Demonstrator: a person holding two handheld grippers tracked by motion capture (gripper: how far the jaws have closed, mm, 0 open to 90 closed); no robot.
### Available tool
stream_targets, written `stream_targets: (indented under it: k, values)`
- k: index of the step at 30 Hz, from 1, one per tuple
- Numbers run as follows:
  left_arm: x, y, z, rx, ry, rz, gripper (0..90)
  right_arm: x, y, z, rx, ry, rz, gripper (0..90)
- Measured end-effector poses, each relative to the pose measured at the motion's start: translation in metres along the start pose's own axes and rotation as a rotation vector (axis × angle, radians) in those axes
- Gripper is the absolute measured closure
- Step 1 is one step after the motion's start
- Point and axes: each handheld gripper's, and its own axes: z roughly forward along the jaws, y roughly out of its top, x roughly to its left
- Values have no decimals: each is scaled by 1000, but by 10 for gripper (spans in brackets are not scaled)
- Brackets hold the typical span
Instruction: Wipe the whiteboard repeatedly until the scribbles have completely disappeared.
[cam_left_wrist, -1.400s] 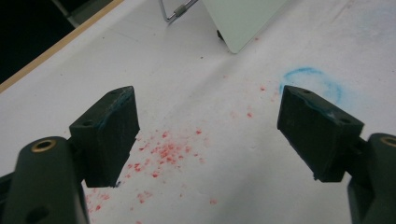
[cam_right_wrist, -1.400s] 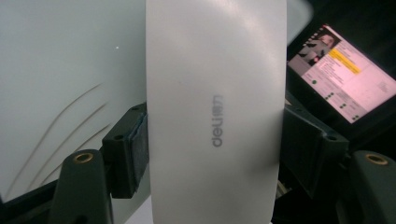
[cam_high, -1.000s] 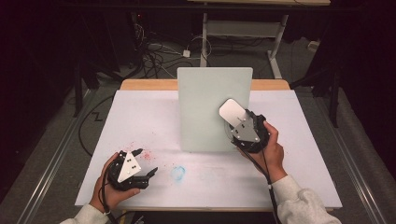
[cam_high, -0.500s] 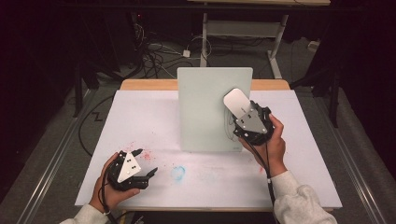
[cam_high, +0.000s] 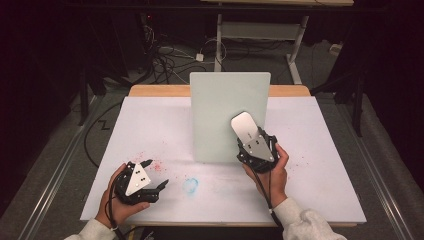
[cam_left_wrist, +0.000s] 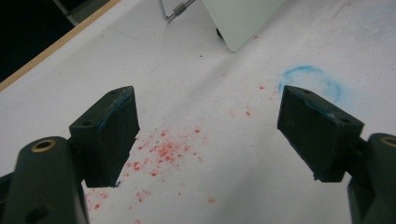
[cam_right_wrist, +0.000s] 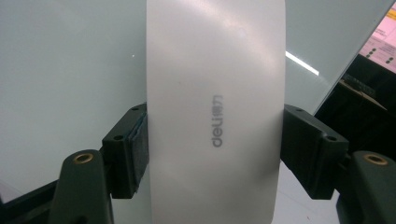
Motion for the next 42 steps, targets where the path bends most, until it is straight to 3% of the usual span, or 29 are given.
stream_targets:
  k: [3,7,9,13,16,22,25,31,35,39,42]
  values:
    - [0,0,1,0,-2,-2,197,-1,1,2,-19,-20,-2,312]
    - [0,0,1,3,-3,-3,197,-14,6,3,-56,-80,45,312]
    - [1,0,1,2,-1,-7,197,-17,5,2,-59,-76,50,312]
    - [0,0,1,0,-1,-9,197,-8,-8,1,-34,-78,-22,312]
    - [0,0,0,2,-2,-4,197,3,-21,-1,-5,-48,-89,312]
    - [0,0,1,5,-7,-9,196,21,-41,-4,45,11,-155,312]
    - [0,1,0,1,-1,-10,195,26,-45,-4,36,5,-162,312]
    - [0,0,1,3,-4,-11,194,31,-47,-3,19,18,-125,312]
    - [0,1,0,-1,-2,-10,194,33,-46,-2,17,14,-134,312]
    - [1,1,1,5,3,-14,194,25,-40,3,20,11,-122,312]
    - [1,1,0,0,3,-9,194,14,-32,3,5,10,-84,312]
